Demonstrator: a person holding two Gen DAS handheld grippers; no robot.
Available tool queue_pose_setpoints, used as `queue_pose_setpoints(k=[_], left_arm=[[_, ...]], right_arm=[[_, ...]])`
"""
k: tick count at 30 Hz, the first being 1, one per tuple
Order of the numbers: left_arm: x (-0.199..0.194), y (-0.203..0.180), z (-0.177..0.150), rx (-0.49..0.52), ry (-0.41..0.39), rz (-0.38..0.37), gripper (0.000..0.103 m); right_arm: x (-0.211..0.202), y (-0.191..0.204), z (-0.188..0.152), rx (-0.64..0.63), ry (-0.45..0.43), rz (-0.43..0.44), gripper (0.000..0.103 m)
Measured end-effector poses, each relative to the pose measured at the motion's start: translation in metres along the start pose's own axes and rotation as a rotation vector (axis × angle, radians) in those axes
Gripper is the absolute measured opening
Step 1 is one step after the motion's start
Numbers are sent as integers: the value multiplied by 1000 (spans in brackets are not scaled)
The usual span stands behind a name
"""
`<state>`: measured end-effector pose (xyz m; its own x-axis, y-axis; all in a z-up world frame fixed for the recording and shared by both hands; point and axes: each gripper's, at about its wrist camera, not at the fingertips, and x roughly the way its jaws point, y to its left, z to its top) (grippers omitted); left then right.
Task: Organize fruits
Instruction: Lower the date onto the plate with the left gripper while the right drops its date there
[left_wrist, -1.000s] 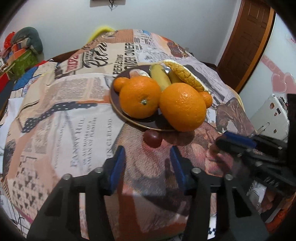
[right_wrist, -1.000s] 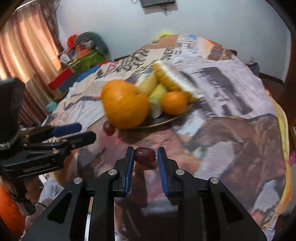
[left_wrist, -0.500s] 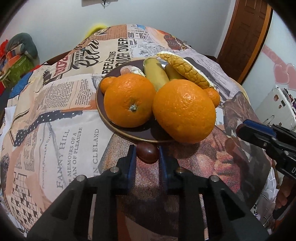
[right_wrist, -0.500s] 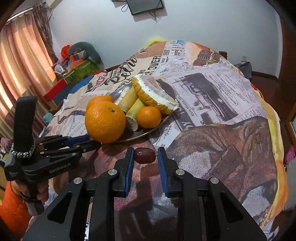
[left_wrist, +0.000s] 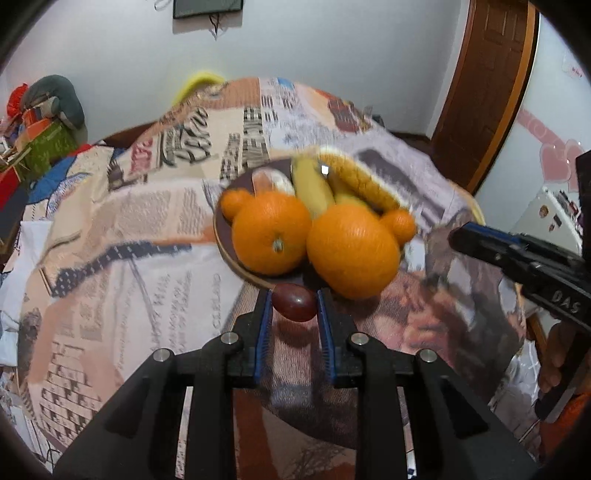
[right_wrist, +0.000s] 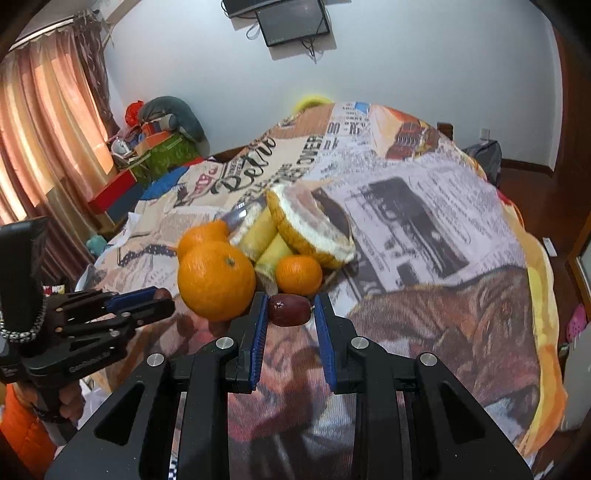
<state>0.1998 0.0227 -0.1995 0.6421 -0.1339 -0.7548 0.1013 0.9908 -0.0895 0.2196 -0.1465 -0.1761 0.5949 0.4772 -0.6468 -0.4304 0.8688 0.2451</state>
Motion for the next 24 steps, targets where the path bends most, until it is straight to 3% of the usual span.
queue_pose_setpoints(k=[11, 24], left_arm=[[-14, -9, 41, 17, -108, -25, 24], [21, -8, 62, 10, -66, -69, 24]], right_arm=[[5, 9, 32, -38, -72, 26, 23], [44, 11, 42, -72, -41, 36, 23]])
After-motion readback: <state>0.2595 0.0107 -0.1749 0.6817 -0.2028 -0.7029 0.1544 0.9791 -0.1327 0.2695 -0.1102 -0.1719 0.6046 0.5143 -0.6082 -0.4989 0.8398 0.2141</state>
